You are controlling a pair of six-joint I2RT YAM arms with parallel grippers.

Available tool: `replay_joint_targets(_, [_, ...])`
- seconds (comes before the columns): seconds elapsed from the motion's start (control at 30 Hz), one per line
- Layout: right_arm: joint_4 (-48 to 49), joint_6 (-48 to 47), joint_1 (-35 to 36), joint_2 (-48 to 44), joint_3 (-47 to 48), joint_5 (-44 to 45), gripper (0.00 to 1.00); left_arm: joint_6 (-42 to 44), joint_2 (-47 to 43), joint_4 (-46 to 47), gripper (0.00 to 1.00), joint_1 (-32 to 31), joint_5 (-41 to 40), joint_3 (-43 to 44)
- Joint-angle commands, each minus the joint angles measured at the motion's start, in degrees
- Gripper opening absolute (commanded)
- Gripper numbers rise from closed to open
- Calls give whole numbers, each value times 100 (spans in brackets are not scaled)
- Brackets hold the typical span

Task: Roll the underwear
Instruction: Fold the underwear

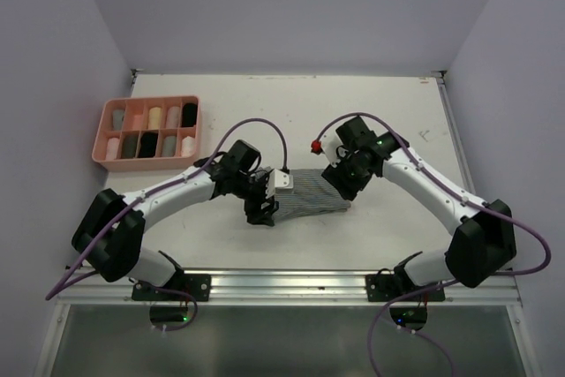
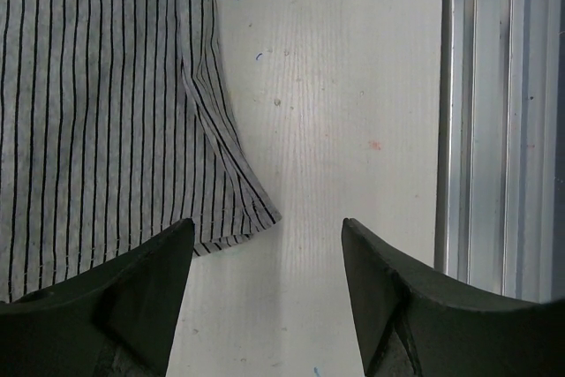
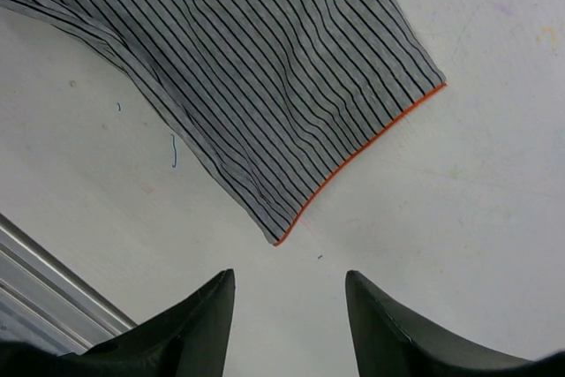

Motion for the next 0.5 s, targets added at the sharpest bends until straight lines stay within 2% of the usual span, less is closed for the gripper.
replay_joint_targets(0.0, [-54,-594,180,299,-47,-305,57,126,30,-10,71,86,259,162])
replay_joint_targets(0.4, [279,-629,452,722,-574,-43,51,38,329,149,71,315,549,171])
replay_joint_targets(0.47, [350,-612,470,845,-566,54,44,64,337,175,71,350,575,136])
